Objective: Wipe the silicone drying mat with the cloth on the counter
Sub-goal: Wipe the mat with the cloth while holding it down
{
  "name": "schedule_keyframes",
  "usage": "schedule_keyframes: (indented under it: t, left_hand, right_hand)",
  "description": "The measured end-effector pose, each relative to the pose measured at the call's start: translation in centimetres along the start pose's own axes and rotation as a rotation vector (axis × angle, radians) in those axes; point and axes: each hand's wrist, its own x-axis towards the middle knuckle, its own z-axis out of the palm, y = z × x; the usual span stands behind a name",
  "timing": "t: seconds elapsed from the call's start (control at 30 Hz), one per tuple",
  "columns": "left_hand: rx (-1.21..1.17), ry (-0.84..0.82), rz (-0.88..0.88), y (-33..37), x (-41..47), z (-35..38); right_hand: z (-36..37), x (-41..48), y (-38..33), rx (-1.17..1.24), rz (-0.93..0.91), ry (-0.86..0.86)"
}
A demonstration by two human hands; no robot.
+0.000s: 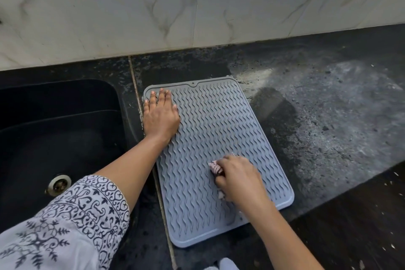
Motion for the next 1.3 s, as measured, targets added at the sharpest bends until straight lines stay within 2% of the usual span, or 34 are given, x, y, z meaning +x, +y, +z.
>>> schedule_keyframes:
  t: [0.03,0.1,0.2,0.3,0.43,0.53,0.6,0.63,0.73,0.83,0.93,1.07,1.17,1.23,1.3]
  left_hand:
    - [-0.002,-0.001,0.002,0.0,0.0,-0.1]
    - [-0.008,-0.001,0.005,0.1,0.0,-0.1]
    - [-0.007,0.011,0.005,0.1,-0.1,-0.2]
    - [-0.005,0.016,0.004,0.3,-0.1,-0.2]
    - [0.002,0.014,-0.012,0.4,-0.2,-0.2]
    - [0.008,0.002,-0.008,0.4,-0.2,-0.3]
    - [-0.025,-0.010,0.005,0.4,-0.2,-0.5]
    - [-0.053,-0.017,0.018,0.4,-0.4,-0.8]
    - [-0.083,-0.021,0.126,0.5,-2.4,-2.0]
    - [-0.019,-0.088,0.186,1.1,-7.0,-2.4]
    - [0.036,-0.138,0.152,0.9,-10.6,-1.0]
    - [0.032,-0.109,0.105,0.8,-11.1,0.0]
    - [0.026,-0.091,0.097,0.9,-11.2,0.1]
    - [0.022,-0.089,0.094,0.9,-11.4,0.1]
    - [0.013,-0.086,0.099,0.9,-11.3,0.0]
  right_hand:
    - [-0.8,0.9,-0.3,0.061,0.011,0.016]
    - [-1.5,4.0,-1.1,0.125,0.007,0.152]
    - [-0.1,10.5,-2.3,0.086,0.016,0.292]
    - [1.8,12.6,-1.4,-0.043,0.036,0.270]
    - [2.5,4.9,0.8,-0.079,-0.012,0.255]
    - [1.2,-1.0,1.8,-0.096,-0.040,0.079]
    - [-0.2,-1.1,2.2,-0.047,-0.018,-0.023]
    - [-1.1,-0.4,2.1,0.009,-0.010,-0.024]
    - [-1.9,3.6,1.4,0.116,-0.019,0.140]
    - [0.2,7.7,0.6,0.052,-0.060,0.208]
    - [1.7,8.3,0.8,-0.056,-0.056,0.191]
    - [1.6,2.6,2.2,-0.128,-0.120,0.172]
    - [0.9,-2.5,3.2,-0.114,-0.132,0.022]
    - [-0.1,-2.8,3.8,-0.069,-0.088,-0.091]
    - [-1.5,-0.5,3.1,0.054,-0.018,-0.066]
